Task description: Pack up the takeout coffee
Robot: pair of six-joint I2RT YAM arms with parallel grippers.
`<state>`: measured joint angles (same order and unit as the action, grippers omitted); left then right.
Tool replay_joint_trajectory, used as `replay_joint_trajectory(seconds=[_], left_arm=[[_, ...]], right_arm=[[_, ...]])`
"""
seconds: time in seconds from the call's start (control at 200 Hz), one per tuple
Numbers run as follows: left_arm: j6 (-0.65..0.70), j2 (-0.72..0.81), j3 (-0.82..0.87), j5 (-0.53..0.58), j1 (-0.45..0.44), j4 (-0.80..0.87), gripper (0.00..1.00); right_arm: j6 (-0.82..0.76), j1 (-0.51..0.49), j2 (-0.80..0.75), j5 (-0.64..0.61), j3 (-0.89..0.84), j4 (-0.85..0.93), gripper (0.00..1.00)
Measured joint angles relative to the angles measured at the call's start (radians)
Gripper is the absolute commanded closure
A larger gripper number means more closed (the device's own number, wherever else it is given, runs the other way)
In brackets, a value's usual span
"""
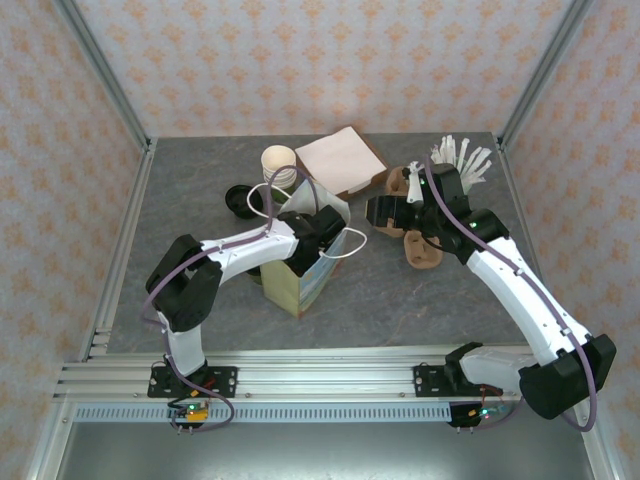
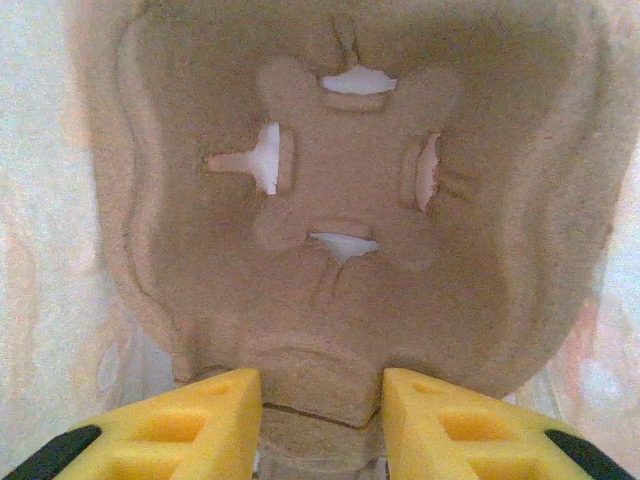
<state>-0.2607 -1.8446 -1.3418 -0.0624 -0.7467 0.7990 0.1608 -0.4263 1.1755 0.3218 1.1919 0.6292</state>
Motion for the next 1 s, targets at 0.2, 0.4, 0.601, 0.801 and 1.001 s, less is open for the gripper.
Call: replay_joint_trajectory(seconds=[0.2, 0.4, 0.601, 0.801, 1.001], left_arm=[[-0.004, 0.017, -0.008, -0.003, -0.012, 0.019, 0.57], [-0.011, 0.103, -0.025, -0.005, -0.013, 0.039, 0.55], [-0.011, 0.159, -0.064, -0.008, -0.013, 0.051, 0.53], [-0.01, 0.174, -0.076, -0.008, -0.013, 0.074, 0.52], [-0.006, 0.201, -0.106, -0.008, -0.013, 0.088, 0.52]], right_arm=[[0.0, 0.0, 0.0, 0.0, 0.0, 0.0, 0.08], [0.0, 0.0, 0.0, 0.0, 0.0, 0.0, 0.08], [0.0, 0.0, 0.0, 0.0, 0.0, 0.0, 0.08], [0.0, 0.0, 0.0, 0.0, 0.0, 0.0, 0.08], [0.0, 0.0, 0.0, 0.0, 0.0, 0.0, 0.08]])
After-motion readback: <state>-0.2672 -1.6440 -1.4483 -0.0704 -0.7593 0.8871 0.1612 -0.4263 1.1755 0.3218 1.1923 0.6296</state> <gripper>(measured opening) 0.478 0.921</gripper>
